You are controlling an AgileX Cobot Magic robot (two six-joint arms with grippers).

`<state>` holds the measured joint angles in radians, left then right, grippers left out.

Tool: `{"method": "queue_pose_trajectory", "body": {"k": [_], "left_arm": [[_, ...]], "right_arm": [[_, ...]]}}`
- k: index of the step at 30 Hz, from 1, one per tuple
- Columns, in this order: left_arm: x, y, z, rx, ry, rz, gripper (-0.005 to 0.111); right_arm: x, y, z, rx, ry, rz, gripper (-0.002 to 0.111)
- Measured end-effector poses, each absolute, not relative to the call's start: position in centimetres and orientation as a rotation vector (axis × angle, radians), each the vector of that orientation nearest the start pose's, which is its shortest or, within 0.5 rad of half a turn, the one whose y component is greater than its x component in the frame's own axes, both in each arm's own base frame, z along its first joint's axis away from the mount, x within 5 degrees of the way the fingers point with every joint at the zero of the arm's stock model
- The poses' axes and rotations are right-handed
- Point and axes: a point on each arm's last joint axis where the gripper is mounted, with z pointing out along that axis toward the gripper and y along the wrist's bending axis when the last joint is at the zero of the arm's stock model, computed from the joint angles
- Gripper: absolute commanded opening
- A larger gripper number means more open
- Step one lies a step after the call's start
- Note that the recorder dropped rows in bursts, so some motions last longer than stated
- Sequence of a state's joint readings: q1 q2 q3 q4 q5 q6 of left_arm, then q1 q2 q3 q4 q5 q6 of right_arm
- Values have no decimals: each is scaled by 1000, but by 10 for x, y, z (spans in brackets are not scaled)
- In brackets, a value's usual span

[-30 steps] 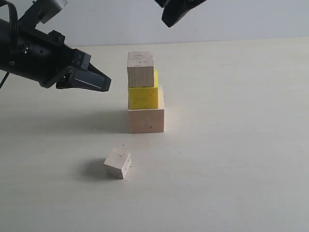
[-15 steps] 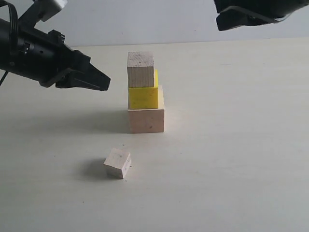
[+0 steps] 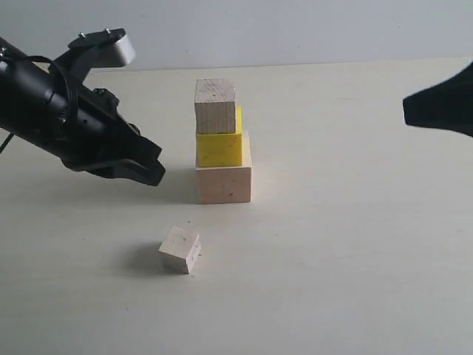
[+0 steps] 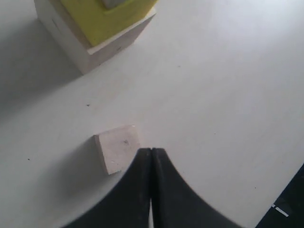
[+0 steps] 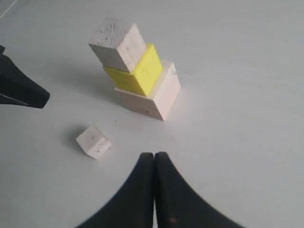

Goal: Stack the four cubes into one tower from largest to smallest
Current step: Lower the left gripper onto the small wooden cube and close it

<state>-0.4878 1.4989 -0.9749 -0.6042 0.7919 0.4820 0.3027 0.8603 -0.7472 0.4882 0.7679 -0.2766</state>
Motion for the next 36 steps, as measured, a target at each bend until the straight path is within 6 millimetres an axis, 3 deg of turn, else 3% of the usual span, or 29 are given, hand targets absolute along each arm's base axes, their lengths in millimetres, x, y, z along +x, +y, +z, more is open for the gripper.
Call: {"method": "queue_pose_trajectory", "body": {"k": [11, 19, 21, 23, 24, 26, 36], "left_arm": [[232, -173, 240, 647, 2743, -532, 0], [219, -204, 213, 712, 2833, -515, 0], [222, -207, 202, 674, 2876, -495, 8], [223, -207, 198, 667, 2890, -482, 26], [223, -207, 198, 664, 2889, -480, 47], [223, -207, 198, 647, 2892, -482, 58], [230, -208, 196, 644, 2835, -455, 62]], "right_arm": [[118, 41, 312, -239, 2419, 239, 0], [113, 35, 313, -246, 2420, 176, 0], [113, 35, 313, -248, 2421, 170, 0], [113, 34, 313, -248, 2420, 167, 0], [113, 34, 313, -248, 2420, 167, 0], [114, 34, 313, -249, 2420, 166, 0], [108, 33, 316, -246, 2397, 170, 0]]}}
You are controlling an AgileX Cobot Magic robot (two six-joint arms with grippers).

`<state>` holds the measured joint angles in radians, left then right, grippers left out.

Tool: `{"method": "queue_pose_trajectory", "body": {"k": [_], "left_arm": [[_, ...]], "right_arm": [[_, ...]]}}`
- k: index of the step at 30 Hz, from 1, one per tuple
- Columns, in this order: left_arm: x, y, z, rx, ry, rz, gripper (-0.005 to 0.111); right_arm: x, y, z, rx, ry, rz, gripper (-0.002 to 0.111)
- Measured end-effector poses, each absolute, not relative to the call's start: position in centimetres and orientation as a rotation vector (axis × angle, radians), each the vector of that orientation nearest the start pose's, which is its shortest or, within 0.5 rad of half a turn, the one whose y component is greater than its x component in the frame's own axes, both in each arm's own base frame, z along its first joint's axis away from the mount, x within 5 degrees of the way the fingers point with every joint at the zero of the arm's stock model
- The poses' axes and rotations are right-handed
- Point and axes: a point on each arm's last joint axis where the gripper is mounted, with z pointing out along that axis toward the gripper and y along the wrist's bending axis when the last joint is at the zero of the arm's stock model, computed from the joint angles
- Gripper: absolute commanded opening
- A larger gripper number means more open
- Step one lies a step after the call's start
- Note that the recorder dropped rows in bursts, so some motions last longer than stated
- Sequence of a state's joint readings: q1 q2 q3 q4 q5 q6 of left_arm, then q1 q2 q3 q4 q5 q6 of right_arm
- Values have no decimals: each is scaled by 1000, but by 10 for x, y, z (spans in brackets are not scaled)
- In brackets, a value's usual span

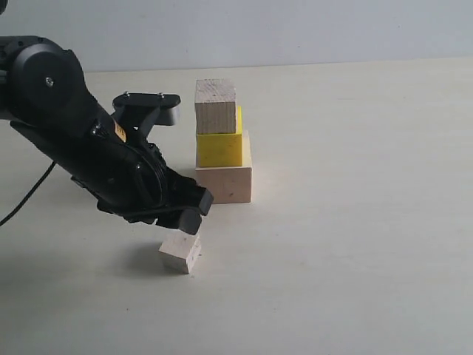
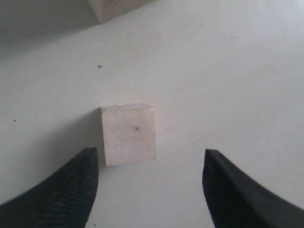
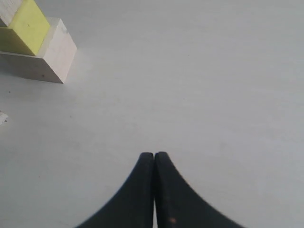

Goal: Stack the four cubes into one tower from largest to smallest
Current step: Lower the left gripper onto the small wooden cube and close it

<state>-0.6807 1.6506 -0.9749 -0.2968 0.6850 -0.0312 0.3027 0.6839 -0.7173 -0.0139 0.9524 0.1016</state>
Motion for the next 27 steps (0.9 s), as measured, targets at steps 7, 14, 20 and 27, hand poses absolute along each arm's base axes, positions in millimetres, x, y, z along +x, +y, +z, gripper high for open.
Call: {"method": "queue_pose_trajectory", "body": {"k": [7, 14, 20, 27], "left_arm": [[240, -216, 152, 679, 2951, -376, 62], [250, -222, 157, 711, 2910, -364, 62], [249, -221, 156, 732, 2920, -347, 62], [250, -221, 153, 733, 2929, -341, 62]], "right_arm": [[107, 33, 315, -247, 2416, 171, 0], [106, 32, 314, -248, 2426, 169, 0], [106, 32, 314, -253, 2425, 167, 0], [106, 32, 314, -253, 2428, 167, 0]]}}
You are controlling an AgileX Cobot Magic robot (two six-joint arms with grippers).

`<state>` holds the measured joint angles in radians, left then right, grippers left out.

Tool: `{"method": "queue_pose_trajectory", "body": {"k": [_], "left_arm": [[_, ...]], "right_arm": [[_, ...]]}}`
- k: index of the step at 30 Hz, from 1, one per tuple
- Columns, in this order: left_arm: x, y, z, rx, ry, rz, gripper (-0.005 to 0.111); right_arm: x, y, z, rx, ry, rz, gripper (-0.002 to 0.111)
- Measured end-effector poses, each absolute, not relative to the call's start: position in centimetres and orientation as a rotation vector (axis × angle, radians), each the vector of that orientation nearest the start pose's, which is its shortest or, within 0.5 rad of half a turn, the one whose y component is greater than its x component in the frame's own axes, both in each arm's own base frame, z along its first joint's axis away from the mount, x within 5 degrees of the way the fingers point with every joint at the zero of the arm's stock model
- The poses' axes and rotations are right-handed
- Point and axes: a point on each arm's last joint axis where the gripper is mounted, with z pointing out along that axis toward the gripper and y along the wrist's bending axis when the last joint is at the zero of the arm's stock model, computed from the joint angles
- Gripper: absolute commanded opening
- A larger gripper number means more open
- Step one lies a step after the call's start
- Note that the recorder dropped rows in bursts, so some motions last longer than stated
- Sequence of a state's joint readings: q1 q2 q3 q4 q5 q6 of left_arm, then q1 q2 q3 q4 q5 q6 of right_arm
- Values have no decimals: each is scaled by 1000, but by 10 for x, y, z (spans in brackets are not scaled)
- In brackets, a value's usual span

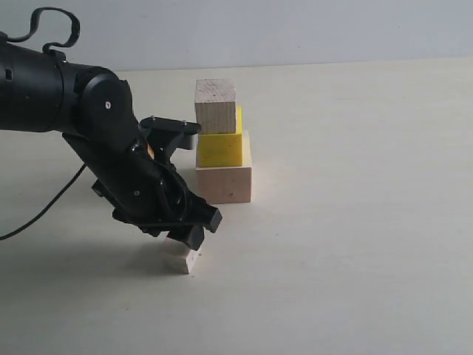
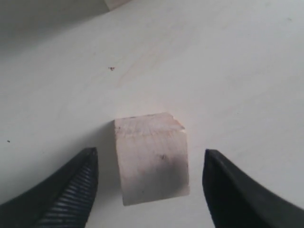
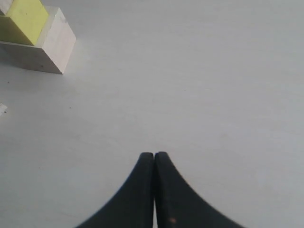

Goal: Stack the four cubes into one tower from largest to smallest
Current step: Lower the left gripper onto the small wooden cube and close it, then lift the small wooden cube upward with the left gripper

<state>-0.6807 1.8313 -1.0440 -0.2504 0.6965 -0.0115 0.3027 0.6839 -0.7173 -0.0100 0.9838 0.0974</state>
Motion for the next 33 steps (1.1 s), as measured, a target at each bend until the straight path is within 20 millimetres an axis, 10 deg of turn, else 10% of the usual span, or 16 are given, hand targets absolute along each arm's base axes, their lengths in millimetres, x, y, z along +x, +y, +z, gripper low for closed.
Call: {"method": "queue_pose_trajectory", "body": {"k": [33], "left_arm": [[256, -227, 133, 765, 2990, -309, 62]], "right_arm": [[106, 32, 314, -258, 2434, 163, 0]]}}
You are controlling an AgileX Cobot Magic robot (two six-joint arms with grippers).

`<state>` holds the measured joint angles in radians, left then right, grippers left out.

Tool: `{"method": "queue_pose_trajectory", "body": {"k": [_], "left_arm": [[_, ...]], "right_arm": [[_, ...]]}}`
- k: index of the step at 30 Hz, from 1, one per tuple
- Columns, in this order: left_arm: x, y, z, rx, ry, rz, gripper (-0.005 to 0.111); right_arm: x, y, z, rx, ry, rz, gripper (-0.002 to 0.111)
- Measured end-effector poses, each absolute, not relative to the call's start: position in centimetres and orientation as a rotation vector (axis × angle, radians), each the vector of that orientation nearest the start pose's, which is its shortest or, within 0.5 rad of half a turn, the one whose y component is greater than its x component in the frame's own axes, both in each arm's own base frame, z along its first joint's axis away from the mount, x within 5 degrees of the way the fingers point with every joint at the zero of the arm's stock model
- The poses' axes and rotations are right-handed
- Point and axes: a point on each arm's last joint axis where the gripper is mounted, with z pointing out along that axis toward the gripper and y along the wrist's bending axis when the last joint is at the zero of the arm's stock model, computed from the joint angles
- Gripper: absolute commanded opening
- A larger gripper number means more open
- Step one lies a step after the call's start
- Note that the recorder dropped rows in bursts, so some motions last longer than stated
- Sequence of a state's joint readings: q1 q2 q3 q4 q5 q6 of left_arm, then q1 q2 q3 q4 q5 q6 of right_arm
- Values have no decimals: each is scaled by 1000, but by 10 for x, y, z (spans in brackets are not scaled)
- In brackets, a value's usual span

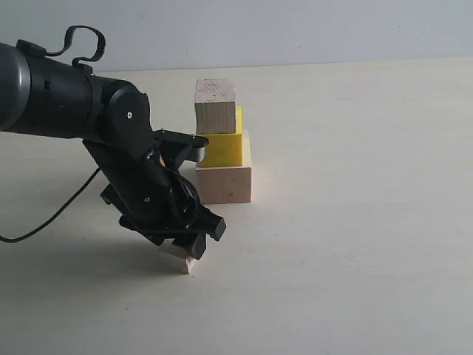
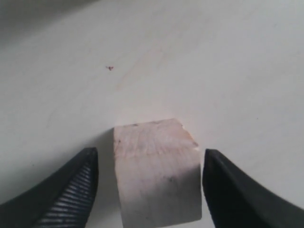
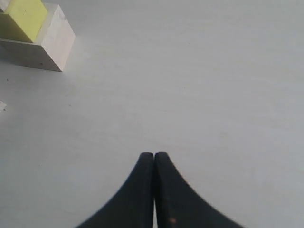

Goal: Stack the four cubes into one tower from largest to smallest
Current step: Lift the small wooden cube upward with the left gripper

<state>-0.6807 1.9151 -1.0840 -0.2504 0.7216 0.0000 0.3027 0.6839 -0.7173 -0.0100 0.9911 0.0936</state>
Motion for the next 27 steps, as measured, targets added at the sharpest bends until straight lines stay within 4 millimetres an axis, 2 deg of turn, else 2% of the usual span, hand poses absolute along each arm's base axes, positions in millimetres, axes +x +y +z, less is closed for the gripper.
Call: {"method": "queue_pose_trajectory", "body": {"k": [21, 27], "left_arm": [[258, -228, 125, 761, 2996, -302, 62], [258, -228, 117, 764, 3018, -289, 62]], "right_arm": [[105, 32, 314, -259, 2438, 163, 0], [105, 32, 313, -259, 2440, 162, 0]]}}
